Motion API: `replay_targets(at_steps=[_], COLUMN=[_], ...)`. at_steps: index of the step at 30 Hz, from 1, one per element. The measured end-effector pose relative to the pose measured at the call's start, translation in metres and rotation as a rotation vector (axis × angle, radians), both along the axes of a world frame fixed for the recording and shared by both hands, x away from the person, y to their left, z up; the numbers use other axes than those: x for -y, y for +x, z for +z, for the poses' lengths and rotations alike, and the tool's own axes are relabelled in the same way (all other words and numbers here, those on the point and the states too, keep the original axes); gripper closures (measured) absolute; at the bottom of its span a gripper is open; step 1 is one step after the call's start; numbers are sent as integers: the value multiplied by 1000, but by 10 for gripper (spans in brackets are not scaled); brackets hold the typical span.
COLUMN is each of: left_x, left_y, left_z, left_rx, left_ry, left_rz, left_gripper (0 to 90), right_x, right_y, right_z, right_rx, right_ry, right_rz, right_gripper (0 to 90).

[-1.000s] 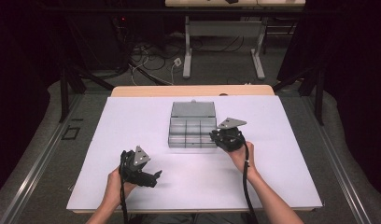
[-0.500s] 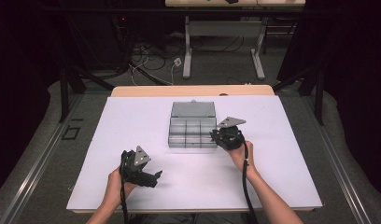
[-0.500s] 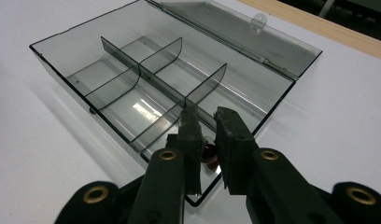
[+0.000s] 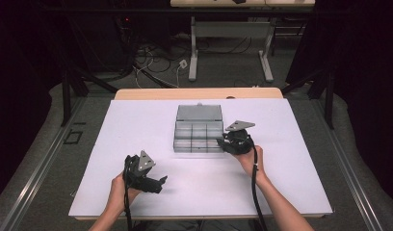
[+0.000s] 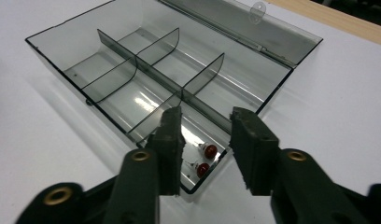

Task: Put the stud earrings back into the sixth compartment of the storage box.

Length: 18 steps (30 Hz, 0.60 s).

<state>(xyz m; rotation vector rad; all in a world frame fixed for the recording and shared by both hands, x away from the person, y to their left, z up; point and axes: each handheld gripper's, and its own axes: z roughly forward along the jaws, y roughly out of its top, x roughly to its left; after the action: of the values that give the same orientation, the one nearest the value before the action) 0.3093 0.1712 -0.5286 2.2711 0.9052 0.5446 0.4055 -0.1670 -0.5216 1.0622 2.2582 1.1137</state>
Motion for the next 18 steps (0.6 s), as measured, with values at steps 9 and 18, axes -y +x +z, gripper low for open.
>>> replay_targets(at_steps=[9, 18], left_x=[0, -1], left_y=[0, 0], left_z=[0, 0], left_rx=[-4, 1], left_ry=[3, 0], left_rz=[-1, 4], left_gripper=[4, 4], right_x=[5, 16], right_y=[-6, -9], right_z=[0, 1], right_rx=[-36, -74], right_ry=[1, 4], right_rz=[19, 35], right_gripper=[465, 354])
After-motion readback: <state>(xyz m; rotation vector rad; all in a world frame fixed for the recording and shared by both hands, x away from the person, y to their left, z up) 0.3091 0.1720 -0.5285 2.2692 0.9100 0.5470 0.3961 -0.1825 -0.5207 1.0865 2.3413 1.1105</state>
